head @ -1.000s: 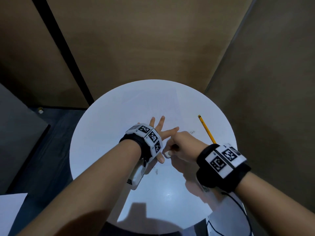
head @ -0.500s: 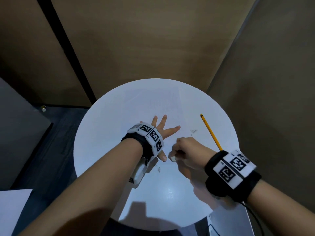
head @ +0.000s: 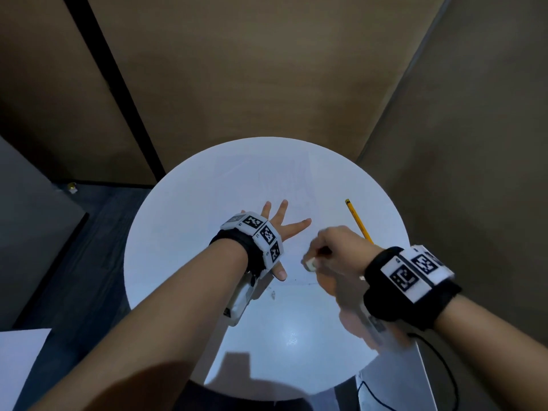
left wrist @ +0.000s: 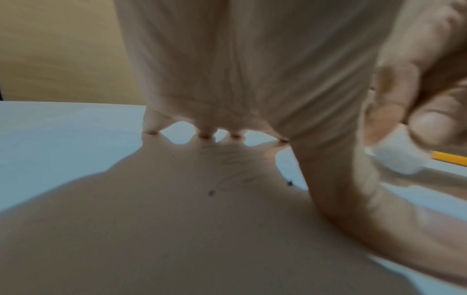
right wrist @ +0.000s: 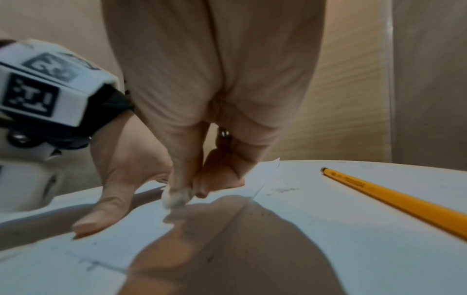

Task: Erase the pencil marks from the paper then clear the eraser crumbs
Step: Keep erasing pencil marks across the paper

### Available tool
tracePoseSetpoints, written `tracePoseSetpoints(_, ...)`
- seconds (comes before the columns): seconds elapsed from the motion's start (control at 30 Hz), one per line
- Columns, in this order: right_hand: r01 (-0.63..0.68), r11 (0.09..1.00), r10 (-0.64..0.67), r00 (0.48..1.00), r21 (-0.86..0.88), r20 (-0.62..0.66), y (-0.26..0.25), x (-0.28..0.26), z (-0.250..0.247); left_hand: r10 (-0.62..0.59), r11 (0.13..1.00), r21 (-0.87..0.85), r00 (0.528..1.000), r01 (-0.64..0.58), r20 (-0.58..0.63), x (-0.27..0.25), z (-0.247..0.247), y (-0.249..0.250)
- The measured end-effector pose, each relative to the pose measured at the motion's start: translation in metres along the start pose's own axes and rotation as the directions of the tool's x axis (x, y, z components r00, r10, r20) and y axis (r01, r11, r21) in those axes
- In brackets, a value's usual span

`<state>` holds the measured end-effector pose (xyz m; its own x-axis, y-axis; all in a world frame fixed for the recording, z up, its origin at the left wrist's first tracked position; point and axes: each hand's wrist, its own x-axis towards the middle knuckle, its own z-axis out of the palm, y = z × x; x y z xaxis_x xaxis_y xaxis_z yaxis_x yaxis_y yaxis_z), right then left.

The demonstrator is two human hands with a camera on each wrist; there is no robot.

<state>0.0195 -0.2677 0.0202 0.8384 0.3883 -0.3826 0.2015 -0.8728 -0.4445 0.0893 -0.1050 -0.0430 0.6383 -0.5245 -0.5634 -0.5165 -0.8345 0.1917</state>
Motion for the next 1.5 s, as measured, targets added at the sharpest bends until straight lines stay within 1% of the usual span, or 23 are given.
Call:
tracePoseSetpoints(0.03, -0.003, 1.0, 0.004, 0.999, 0.012, -0.039, 0.0, 0.003, 0.0, -0.002, 1.0, 0.004, 1.0, 0.002, 0.004, 0.002, 0.0, 0.0)
tracePoseSetpoints(0.1, 0.0, 1.0, 0.0, 0.999, -0.001, -0.046, 0.002, 0.004, 0.003, -0.004, 1.0, 0.005, 1.0, 0.004, 0.014, 0.003, -0.001, 0.0)
tracePoseSetpoints(0.27, 0.001, 0.998, 0.004, 0.997, -0.068, 0.072, 0.01, -0.005, 0.001, -0.003, 1.0, -0.005, 1.0, 0.003, 0.006, 0.003, 0.0, -0.001)
tracePoseSetpoints(0.3, 0.003, 0.997, 0.002, 0.997, -0.074, 0.073, 0.008, -0.002, -0.001, -0.007, 1.0, 0.003, 1.0, 0.007, 0.01, 0.003, 0.0, -0.001)
tracePoseSetpoints(0.4, 0.033, 0.999, -0.033, 0.999, -0.024, -0.007, 0.0, 0.006, 0.004, -0.003, 1.0, 0.0, 1.0, 0.003, 0.025, 0.004, -0.001, -0.001)
tracePoseSetpoints(0.47, 0.036, 0.999, -0.036, 0.999, -0.019, -0.03, 0.002, 0.004, 0.008, 0.005, 1.0, -0.016, 1.0, -0.005, 0.016, 0.003, -0.001, -0.002)
tracePoseSetpoints(0.57, 0.012, 0.999, -0.011, 1.0, -0.045, 0.027, 0.014, -0.007, 0.009, 0.003, 1.0, -0.024, 1.0, -0.003, 0.016, 0.002, 0.0, -0.003)
tracePoseSetpoints(0.63, 0.021, 0.997, -0.016, 0.998, -0.076, 0.067, 0.011, -0.006, 0.004, 0.007, 1.0, -0.024, 1.0, -0.006, 0.011, 0.003, 0.0, -0.002)
tracePoseSetpoints(0.67, 0.038, 0.996, -0.033, 0.998, -0.081, 0.062, 0.006, -0.003, 0.003, 0.005, 1.0, -0.02, 1.0, -0.005, 0.01, 0.003, 0.0, -0.002)
tracePoseSetpoints(0.77, 0.081, 0.995, -0.082, 0.997, -0.062, -0.011, -0.005, 0.01, 0.008, -0.01, 1.0, 0.002, 1.0, 0.01, 0.022, 0.002, -0.002, 0.0)
tracePoseSetpoints(0.83, 0.054, 0.997, -0.056, 0.998, -0.063, -0.027, -0.001, 0.007, 0.013, -0.007, 1.0, -0.006, 1.0, 0.007, 0.022, 0.0, -0.002, 0.0)
tracePoseSetpoints(1.0, 0.017, 1.0, -0.015, 0.998, -0.025, 0.069, 0.022, -0.018, 0.009, 0.003, 1.0, -0.003, 1.0, -0.003, 0.016, -0.001, -0.001, -0.001)
tracePoseSetpoints(1.03, 0.007, 1.0, -0.007, 0.998, -0.002, 0.057, 0.022, -0.017, 0.006, 0.009, 1.0, -0.006, 1.0, -0.009, 0.014, 0.0, -0.001, -0.001)
tracePoseSetpoints(1.1, 0.003, 0.998, -0.001, 1.0, 0.06, -0.031, 0.017, -0.01, 0.003, 0.014, 1.0, -0.01, 1.0, -0.014, 0.012, 0.002, 0.0, -0.004)
tracePoseSetpoints(1.17, 0.034, 0.998, -0.027, 0.994, 0.059, -0.108, 0.007, 0.0, 0.007, 0.006, 1.0, -0.016, 1.0, -0.006, 0.015, 0.002, 0.0, -0.004)
tracePoseSetpoints(1.2, 0.044, 0.998, -0.04, 0.993, 0.04, -0.113, 0.004, 0.004, 0.011, 0.005, 1.0, -0.017, 1.0, -0.005, 0.014, 0.002, 0.0, -0.003)
tracePoseSetpoints(1.3, 0.036, 0.999, -0.038, 0.998, -0.031, -0.056, 0.005, 0.003, 0.021, 0.01, 1.0, -0.008, 1.0, -0.01, 0.004, 0.001, -0.001, -0.002)
tracePoseSetpoints(1.37, 0.022, 0.998, -0.021, 1.0, -0.062, 0.02, 0.012, -0.004, 0.017, 0.008, 1.0, -0.017, 1.0, -0.008, 0.001, -0.001, -0.001, -0.002)
tracePoseSetpoints(1.43, -0.015, 0.999, 0.018, 0.996, -0.029, 0.082, 0.019, -0.01, 0.007, 0.015, 1.0, -0.018, 1.0, -0.015, -0.002, -0.001, 0.0, -0.002)
tracePoseSetpoints(1.47, -0.047, 0.998, 0.045, 0.997, 0.04, 0.063, 0.024, -0.012, 0.003, 0.018, 1.0, -0.019, 1.0, -0.018, -0.003, -0.001, -0.001, -0.002)
tracePoseSetpoints(1.5, -0.083, 0.982, 0.084, 0.996, 0.168, 0.0, 0.03, -0.013, 0.0, 0.022, 1.0, -0.023, 1.0, -0.022, -0.002, -0.001, -0.001, -0.003)
